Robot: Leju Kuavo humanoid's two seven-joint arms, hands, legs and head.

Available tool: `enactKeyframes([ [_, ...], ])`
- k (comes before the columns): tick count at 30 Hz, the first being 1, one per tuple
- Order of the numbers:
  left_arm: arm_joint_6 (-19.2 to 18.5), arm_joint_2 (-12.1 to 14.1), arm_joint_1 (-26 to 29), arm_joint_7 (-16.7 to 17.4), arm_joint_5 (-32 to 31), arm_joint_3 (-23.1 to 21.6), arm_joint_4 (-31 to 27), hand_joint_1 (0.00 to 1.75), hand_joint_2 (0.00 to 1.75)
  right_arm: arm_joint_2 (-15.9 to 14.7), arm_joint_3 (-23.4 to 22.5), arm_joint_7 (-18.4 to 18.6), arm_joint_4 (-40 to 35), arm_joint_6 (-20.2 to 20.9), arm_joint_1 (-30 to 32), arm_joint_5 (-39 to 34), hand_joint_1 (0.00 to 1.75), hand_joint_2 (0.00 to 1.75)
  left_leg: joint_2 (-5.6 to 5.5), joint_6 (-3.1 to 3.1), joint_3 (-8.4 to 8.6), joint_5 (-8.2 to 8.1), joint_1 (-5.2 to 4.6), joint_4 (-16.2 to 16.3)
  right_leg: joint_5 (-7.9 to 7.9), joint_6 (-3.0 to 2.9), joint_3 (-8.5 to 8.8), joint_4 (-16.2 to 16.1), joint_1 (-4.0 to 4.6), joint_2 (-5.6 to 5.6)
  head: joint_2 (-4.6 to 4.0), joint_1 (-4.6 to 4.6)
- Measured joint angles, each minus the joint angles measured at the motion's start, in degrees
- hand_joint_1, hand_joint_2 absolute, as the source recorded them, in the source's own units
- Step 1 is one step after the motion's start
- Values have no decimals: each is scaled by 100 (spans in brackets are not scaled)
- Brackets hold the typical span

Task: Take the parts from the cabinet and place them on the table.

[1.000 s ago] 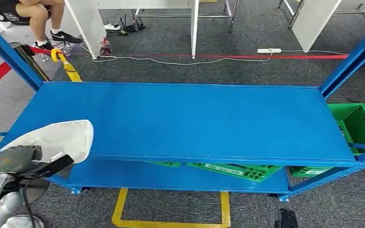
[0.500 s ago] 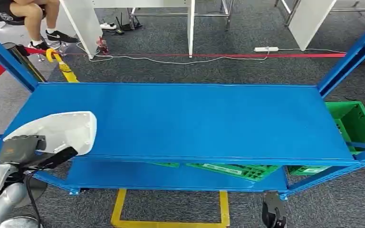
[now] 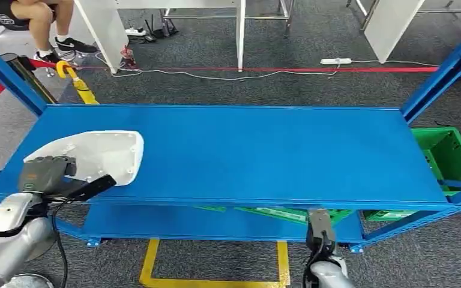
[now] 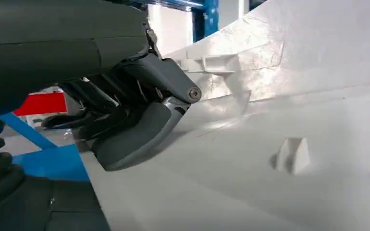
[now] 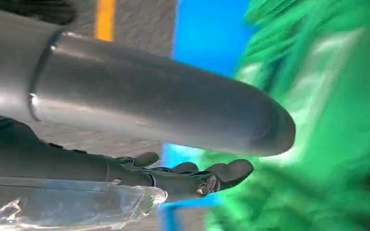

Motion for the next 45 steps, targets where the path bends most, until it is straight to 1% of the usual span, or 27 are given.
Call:
enactKeyframes([
  [2, 0, 54, 68, -15, 33, 6, 2, 175, 175, -135, -129, -20, 281, -37, 77, -94, 0, 0, 0, 7, -2, -6, -1, 0, -8, 12, 2, -2, -2, -3, 0, 0],
  [3, 2, 79, 105, -15, 46, 15, 2, 175, 175, -194, -166, 66, 411, -149, 101, -61, 0, 0, 0, 2, -1, -9, -1, 0, -9, 13, 3, -3, -2, -2, 0, 4],
  [5, 4, 109, 163, -15, 50, 41, 2, 175, 175, -314, -225, 432, 718, -347, 127, -23, 0, 0, 0, 8, -1, -15, -1, 0, -12, 12, 2, -3, -3, 0, 0, 0],
  [6, 4, 116, 192, -15, 68, 61, 2, 175, 175, -365, -262, 578, 837, -358, 175, -59, 0, 0, 0, 7, 0, -16, -1, 0, -16, 11, 3, -3, -3, -2, 0, 2],
  [11, -35, 197, 305, -103, 164, 140, 2, 175, 175, -507, -481, 969, 1278, -339, 406, -177, 0, 0, 0, 5, 0, -26, -1, 0, -28, 12, 3, -3, -2, -1, 0, 0],
  [19, -122, 203, 295, -120, 166, 144, 2, 175, 175, -509, -699, 1165, 1496, -286, 465, -336, 0, 0, 0, 3, 4, -26, -1, 0, -28, 12, 5, -3, -2, 0, 0, 0],
  [22, -197, 205, 267, -127, 164, 140, 4, 175, 175, -509, -821, 1296, 1531, -284, 474, -450, 0, 0, 0, 3, 5, -26, -1, 0, -28, 13, 6, -3, -2, -1, 0, 0],
  [25, -210, 238, 227, -181, 146, 122, 15, 175, 175, -509, -953, 1351, 1562, -315, 487, -541, 0, 0, 0, 3, 5, -27, -1, 0, -28, 13, 7, -3, -2, 1, 0, 2],
  [26, -212, 245, 216, -194, 146, 114, 18, 175, 0, -509, -996, 1357, 1569, -330, 494, -566, 0, 0, 0, 3, 5, -27, -1, 0, -28, 13, 7, -3, -3, 1, 0, 0],
  [31, -188, 280, 212, -225, 149, 98, 20, 175, 0, -518, -1187, 1357, 1593, -350, 497, -655, 0, 0, 1, 3, 5, -28, -1, 0, -29, 13, 6, -3, -2, 2, 0, 0],
  [32, -159, 284, 212, -229, 144, 96, 20, 175, 175, -518, -1209, 1355, 1597, -352, 498, -655, 0, 0, 1, 3, 5, -28, -1, 0, -29, 13, 5, -3, -2, 2, 0, 0],
  [39, 164, 299, 221, -157, -83, 94, 20, 175, 175, -520, -1337, 1325, 1612, -352, 500, -655, 0, 0, 1, 4, 5, -28, -1, 0, -30, 13, 8, -3, -2, 0, 0, 2],
  [45, 179, 308, 229, -129, -101, 94, 20, 175, 175, -520, -1355, 1311, 1615, -352, 501, -653, 0, 0, 1, 4, 6, -28, -1, 0, -30, 13, 8, -3, -2, 1, 0, 2],
])
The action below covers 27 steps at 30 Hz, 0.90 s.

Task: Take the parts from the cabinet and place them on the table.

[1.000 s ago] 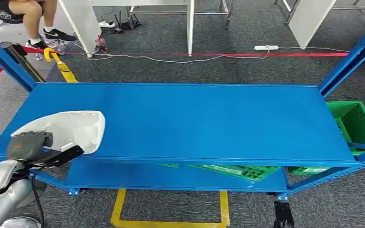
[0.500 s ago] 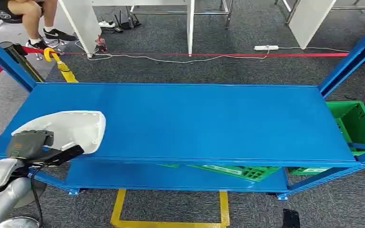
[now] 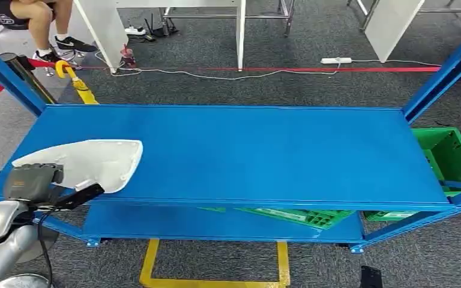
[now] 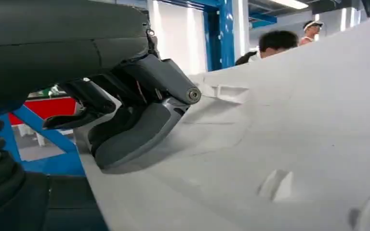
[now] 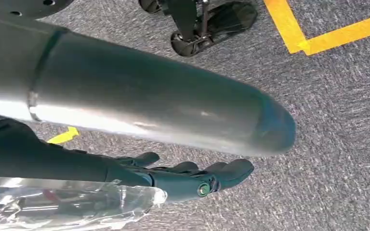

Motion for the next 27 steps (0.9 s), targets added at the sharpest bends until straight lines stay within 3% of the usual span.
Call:
enactKeyframes([
  [18, -2, 22, 5, -101, 160, 2, 0, 175, 175, 0, -76, -17, 0, 52, 1, 22, 0, 0, 0, 0, 0, 0, 0, 0, -2, 2, 0, 0, 0, 0, 0, 0],
  [27, 371, 24, 5, -66, -196, 9, 0, 175, 175, 2, -85, -43, 2, 140, 0, 115, 0, 0, 0, 0, 0, 0, 0, 0, -2, 2, 1, 0, 0, 0, 0, 0],
])
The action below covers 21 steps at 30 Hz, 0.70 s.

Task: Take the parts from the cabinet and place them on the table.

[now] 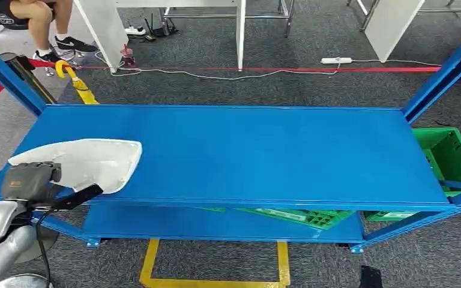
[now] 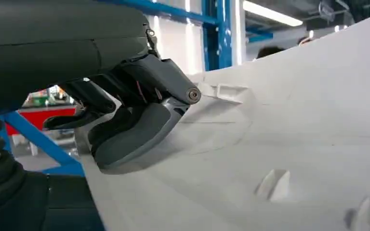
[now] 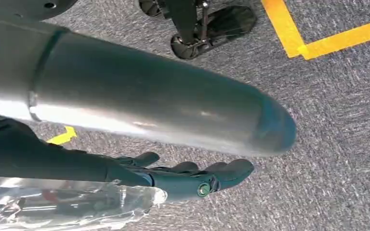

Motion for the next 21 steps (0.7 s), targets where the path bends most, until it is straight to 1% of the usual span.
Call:
enactKeyframes([
  [6, 245, 98, 85, 144, -541, 2, -50, 175, 175, 0, 0, -105, 0, 122, -2, 156, 0, 0, 0, 0, 1, 0, 0, 0, 0, 0, 0, 0, 0, 1, 0, 0],
  [10, 311, 162, 165, 182, -678, 2, -81, 175, 175, 0, 0, -145, 0, 171, -1, 160, 0, 0, 0, 0, 1, 0, 0, 0, -1, 0, 1, 0, 0, 0, 0, -2],
  [14, 549, 240, 279, 315, -1080, 2, -186, 175, 175, 0, 0, -219, 0, 275, 11, 160, 0, 0, 0, 0, 1, 0, 0, 0, -1, 0, 1, 0, 0, 1, 0, 0],
  [17, 634, 286, 373, 402, -1312, 7, -277, 175, 175, 0, 2, -241, 15, 297, 15, 162, 0, 0, 0, 0, 1, 0, 0, 0, -2, 0, 1, 0, 0, 0, 0, 0],
  [21, 682, 302, 437, 450, -1426, 11, -363, 175, 175, 0, 2, -252, 33, 315, 23, 166, 0, 0, 0, 0, 1, -1, 0, 0, -2, 0, 2, 0, 0, -1, 0, -2],
])
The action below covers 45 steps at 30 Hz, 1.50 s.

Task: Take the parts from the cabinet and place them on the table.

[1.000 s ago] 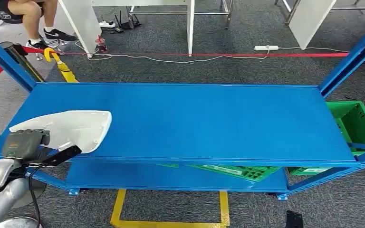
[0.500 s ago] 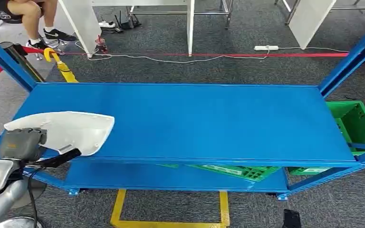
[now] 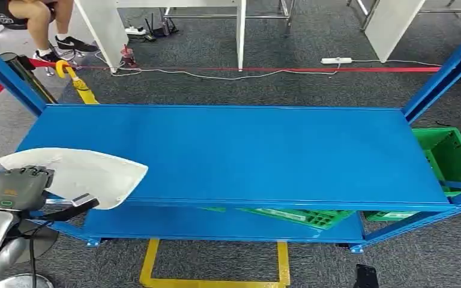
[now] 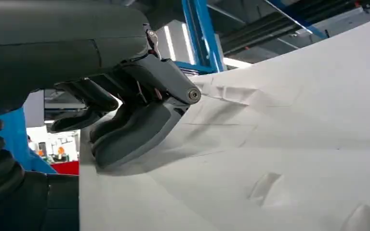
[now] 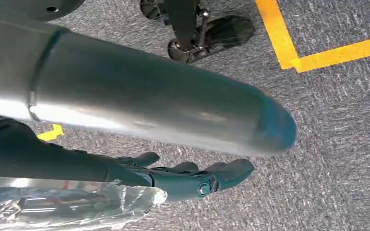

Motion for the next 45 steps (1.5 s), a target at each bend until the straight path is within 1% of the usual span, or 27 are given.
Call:
enactKeyframes([
  [6, 83, 2, 68, 66, -144, 39, -122, 175, 175, 0, 0, -33, 13, 61, 2, 70, 0, 0, 0, 0, 0, 0, 0, 0, 0, 0, 0, 0, 0, 0, 0, 0],
  [11, 105, 39, 94, 136, -162, 164, -302, 175, 175, 0, 2, -105, 13, 98, 6, 140, 0, 0, 0, 0, 0, 0, 0, 0, 0, 0, 0, 0, 0, 0, 0, 0],
  [27, 157, 79, 225, 166, -223, 501, -630, 175, 175, 0, 28, -205, 13, 151, 16, 293, 0, 0, 0, 0, 0, 0, 0, 0, -1, -1, 0, 0, 0, 0, 0, 2],
  [28, 157, 79, 246, 166, -232, 524, -649, 175, 175, 0, 33, -203, 15, 151, 19, 297, 0, 0, 0, 9, 2, -11, -5, 3, -1, 3, 3, -6, -8, 0, 0, 0],
  [34, 157, 76, 331, 164, -262, 555, -697, 175, 175, 0, 63, -151, 46, 151, 51, 313, 0, 0, 0, 51, 24, -36, -42, 12, -20, 43, 30, -6, -45, -1, 0, 0],
  [37, 157, 76, 350, 164, -266, 560, -706, 175, 175, 0, 66, -149, 57, 151, 58, 317, 0, 0, 0, 87, 24, -49, -72, 26, -22, 88, 39, -10, -77, 1, 0, 0],
  [39, 157, 79, 353, 157, -275, 560, -715, 175, 175, 2, 68, -133, 63, 151, 62, 321, 0, 0, 1, 132, 35, -9, -83, 24, 19, 140, 61, -30, -89, 8, 0, -2],
  [40, 157, 76, 356, 149, -284, 562, -735, 175, 175, 0, 68, -127, 63, 151, 62, 334, 0, 0, 21, 175, 91, 37, -16, -50, -37, 153, 25, -8, -77, 13, 0, -4],
  [41, 160, 77, 355, 138, -301, 562, -750, 175, 175, 0, 68, -118, 66, 151, 67, 345, 0, 0, 39, 186, 99, 42, -13, -54, -185, 165, -32, 141, -64, -7, 0, 15],
  [42, 162, 74, 358, 138, -317, 562, -761, 175, 175, 2, 72, -114, 68, 153, 65, 352, 0, 0, 41, 194, 99, 46, -6, -52, -399, 182, -166, 484, -70, -24, 0, 44],
  [43, 162, 68, 376, 138, -330, 562, -761, 175, 175, 4, 79, -98, 72, 157, 65, 352, 0, 0, 47, 196, 99, 44, -6, -52, -636, 202, -372, 979, -87, -40, 0, 37],
  [44, 162, 63, 391, 133, -341, 562, -761, 175, 175, 4, 87, -98, 77, 160, 70, 352, 0, 0, 56, 196, 95, 44, -8, -51, -827, 214, -570, 1443, -91, -43, 0, 35],
  [45, 162, 57, 404, 133, -341, 562, -761, 175, 175, 4, 92, -90, 85, 162, 82, 352, 0, 0, 62, 196, 95, 44, -6, -49, -926, 227, -705, 1775, -91, -44, 0, 42],
])
